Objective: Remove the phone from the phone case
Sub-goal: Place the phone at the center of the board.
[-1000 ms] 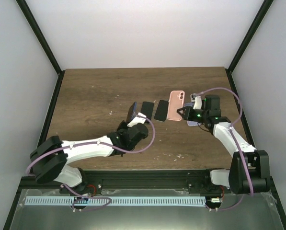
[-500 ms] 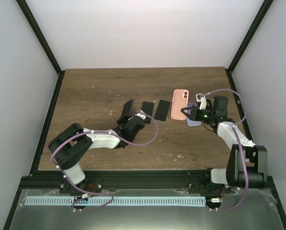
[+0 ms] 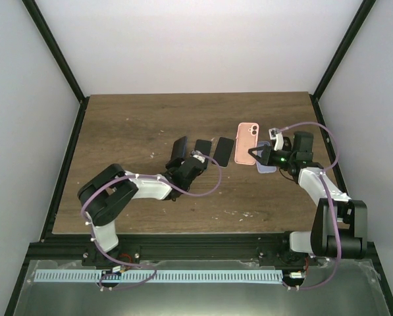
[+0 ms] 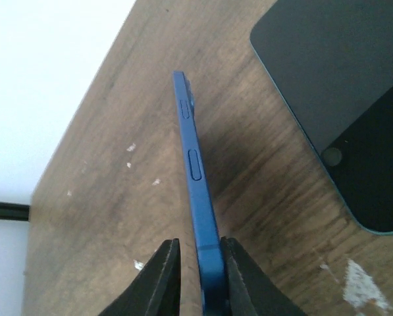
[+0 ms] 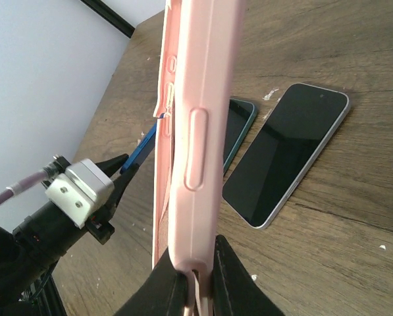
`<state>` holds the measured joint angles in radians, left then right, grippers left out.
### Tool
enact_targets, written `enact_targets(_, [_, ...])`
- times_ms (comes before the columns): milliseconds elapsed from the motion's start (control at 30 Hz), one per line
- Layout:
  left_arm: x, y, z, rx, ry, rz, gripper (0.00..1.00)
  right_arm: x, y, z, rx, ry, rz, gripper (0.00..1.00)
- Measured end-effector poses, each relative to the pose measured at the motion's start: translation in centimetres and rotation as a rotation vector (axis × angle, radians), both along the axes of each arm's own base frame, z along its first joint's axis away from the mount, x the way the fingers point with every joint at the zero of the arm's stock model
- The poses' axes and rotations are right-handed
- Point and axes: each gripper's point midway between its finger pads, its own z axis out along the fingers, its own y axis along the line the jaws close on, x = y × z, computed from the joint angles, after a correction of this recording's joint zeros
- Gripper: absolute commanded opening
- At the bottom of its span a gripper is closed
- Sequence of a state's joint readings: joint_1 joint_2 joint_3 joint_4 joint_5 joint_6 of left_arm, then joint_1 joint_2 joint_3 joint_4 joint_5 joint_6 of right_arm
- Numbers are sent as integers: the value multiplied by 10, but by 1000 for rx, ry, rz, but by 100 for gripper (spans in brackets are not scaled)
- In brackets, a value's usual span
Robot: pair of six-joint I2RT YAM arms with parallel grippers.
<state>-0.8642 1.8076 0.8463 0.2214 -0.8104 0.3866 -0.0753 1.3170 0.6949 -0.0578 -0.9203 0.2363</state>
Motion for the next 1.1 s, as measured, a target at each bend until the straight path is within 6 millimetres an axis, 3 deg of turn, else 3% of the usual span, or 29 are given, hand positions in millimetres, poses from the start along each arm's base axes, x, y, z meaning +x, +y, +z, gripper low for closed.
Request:
enact_targets(367, [-13,4,-17,-24,86,20,54,4,-5,-4,-39,-14,-26,1])
enact_targets(467, [-18,4,-8,-74,97,28,58,6,-8,-6,-63,-23,-39,1])
enact_targets(633, [-29,4,26,-217,110,46,61,17,-21,-10,-141,-33,-108,1])
enact_targets(700, [-35,1,44,-293,130,46,64,21,-27,-8,-183,-39,-128,1])
enact_targets(767, [-44,-3,75,-401,147,32,69,26,-29,2,-221,-60,-116,2])
enact_targets(933, [-71,-10,188,-731,133,-73,82,57,-30,35,-294,-92,-35,5])
enact_targets(1033, [-88,-1,248,-850,94,-138,82,70,-29,26,-309,-25,20,5])
enact_targets(1100, [-91,11,263,-869,77,-135,81,71,-30,5,-315,61,47,5])
